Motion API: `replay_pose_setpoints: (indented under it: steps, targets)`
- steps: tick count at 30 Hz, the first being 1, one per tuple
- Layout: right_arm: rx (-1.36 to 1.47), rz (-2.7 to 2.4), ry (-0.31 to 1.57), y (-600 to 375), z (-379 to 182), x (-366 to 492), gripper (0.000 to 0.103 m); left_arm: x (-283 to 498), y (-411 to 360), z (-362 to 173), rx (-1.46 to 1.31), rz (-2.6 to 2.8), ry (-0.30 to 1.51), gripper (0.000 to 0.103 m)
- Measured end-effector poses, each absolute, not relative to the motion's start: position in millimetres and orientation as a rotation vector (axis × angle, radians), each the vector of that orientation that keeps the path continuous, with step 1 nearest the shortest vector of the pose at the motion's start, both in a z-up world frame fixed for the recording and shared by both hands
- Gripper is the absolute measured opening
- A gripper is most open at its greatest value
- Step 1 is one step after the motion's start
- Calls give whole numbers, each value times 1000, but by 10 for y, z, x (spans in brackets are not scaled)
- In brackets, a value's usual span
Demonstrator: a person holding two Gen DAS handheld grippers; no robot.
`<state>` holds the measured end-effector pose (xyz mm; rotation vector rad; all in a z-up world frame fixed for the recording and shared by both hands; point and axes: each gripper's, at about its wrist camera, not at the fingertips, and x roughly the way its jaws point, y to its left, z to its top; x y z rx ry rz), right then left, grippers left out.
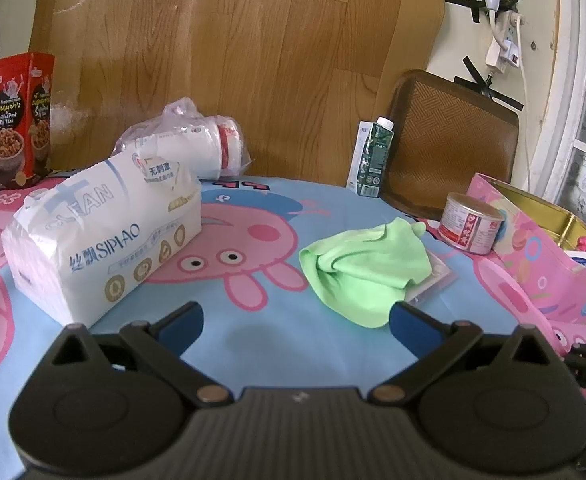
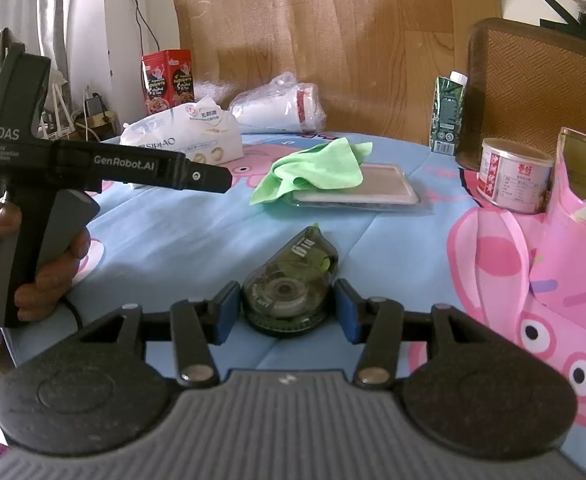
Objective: Organize soft objects
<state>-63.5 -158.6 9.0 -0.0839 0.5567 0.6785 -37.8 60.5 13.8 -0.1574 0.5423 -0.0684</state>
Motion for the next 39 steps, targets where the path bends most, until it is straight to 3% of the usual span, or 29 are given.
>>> replay_pose_setpoints:
  steps: [39]
  targets:
    - [-93, 681, 552, -1577, 74, -647, 57, -365, 684, 136, -205, -114, 554, 103]
